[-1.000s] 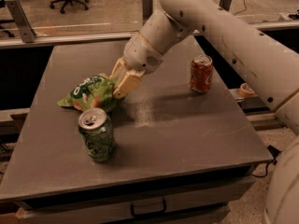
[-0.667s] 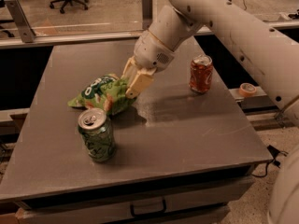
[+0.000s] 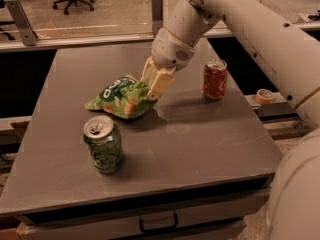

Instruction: Move green rice chip bag near green can

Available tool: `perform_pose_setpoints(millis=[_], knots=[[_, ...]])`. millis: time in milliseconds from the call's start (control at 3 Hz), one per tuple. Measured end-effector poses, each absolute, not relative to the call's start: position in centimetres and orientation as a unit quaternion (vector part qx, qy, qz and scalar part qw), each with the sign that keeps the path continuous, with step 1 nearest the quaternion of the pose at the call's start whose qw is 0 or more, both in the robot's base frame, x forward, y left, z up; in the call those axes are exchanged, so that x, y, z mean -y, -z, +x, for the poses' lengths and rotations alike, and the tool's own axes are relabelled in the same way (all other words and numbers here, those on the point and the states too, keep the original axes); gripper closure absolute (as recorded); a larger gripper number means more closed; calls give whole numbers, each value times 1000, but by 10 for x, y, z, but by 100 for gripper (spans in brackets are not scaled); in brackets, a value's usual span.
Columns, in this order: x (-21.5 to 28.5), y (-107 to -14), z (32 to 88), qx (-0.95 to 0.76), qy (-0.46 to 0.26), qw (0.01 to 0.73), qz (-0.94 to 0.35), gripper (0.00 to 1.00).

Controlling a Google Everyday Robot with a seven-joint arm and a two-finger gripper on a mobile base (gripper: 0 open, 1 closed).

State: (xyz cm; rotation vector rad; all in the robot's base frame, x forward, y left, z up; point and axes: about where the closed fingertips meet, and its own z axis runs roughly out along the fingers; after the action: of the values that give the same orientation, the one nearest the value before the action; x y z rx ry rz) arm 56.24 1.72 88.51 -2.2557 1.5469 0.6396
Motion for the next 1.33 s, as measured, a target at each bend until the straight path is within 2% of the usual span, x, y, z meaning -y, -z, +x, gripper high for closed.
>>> perform_pose_setpoints(millis=[667,1000,1333], knots=[[-26,-868,554,-532,-245,142,-798,4],[-26,-863,547,-531,-254,134,-797,0],[-25,-863,542,-533,-259,127,-795,0]])
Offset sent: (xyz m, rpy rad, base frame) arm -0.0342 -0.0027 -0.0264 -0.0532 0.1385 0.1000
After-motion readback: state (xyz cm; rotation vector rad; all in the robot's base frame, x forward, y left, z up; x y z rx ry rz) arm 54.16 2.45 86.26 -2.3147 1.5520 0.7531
